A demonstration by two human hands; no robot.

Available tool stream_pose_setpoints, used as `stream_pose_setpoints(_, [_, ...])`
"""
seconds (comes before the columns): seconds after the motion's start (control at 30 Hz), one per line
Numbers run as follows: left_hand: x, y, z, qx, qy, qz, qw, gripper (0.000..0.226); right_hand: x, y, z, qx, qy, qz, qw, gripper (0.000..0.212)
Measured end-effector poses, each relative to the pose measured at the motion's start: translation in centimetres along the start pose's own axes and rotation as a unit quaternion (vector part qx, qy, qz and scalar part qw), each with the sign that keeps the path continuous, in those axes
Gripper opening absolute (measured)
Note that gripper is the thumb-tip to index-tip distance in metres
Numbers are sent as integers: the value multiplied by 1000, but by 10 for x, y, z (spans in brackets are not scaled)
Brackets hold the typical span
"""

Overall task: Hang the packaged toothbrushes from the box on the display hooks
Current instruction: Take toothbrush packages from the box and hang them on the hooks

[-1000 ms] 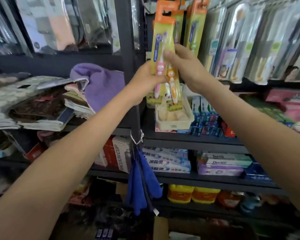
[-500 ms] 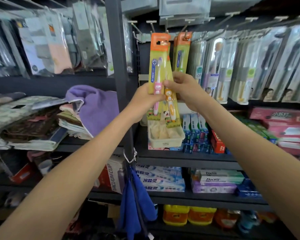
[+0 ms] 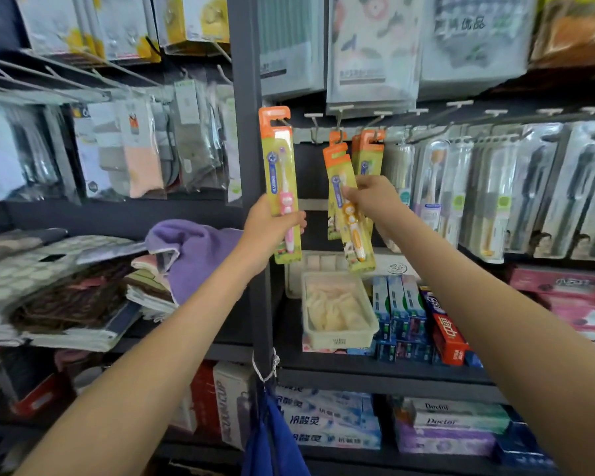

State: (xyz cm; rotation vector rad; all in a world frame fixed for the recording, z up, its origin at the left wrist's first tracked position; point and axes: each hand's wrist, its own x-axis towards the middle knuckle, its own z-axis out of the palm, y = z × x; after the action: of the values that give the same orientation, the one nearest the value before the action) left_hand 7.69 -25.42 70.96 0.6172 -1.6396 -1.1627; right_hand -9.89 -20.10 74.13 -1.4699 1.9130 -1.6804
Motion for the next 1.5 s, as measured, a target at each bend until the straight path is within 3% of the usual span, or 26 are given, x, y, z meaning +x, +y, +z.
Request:
stream_pose_setpoints(0.53, [14,-12,-11,-8,-60,26,998,20,38,4,8,-36,49,-30,998,23])
stream_pose_setpoints(0.7, [17,-14,-9,-5,-58,32,998,20,54,-5,15,23,76,21,997,15])
stream_pose_setpoints(0.83, [16,-14,-10,17,-66,33,997,21,67,-6,19,0,60,65,996,20])
stream_pose_setpoints(0.93, [15,-13,-12,42,-73,30,996,23,67,-1,22,-52,43,92,993,12])
stream_pose_setpoints(1.03, [13,-13,-10,43,-79,20,996,27,52,3,27,-100,55,33,993,24])
stream_pose_setpoints(1.1, [11,-16,-6,51,-86,16,995,29,31,2,31,-48,78,-40,995,37])
stream_pose_setpoints(1.2, [10,-16,4,63,-100,15,993,28,-1,-6,37,91,6,-122,988,42])
stream_pose_setpoints(1.27, [8,-10,15,95,-120,25,988,25,-11,-6,41,81,-44,-152,984,35])
stream_pose_setpoints(1.37, [5,2,28,219,-145,51,963,20,-3,-6,38,24,-16,-156,987,43])
stream_pose_setpoints(1.4, [5,4,29,266,-133,72,952,16,2,-4,34,31,-11,-136,990,48])
stream_pose_setpoints(1.43, [8,1,27,330,-95,124,931,26,11,1,29,40,-10,-110,993,51])
stream_pose_setpoints(1.5, [20,-7,19,475,43,287,831,48,26,11,20,42,-22,-65,997,53])
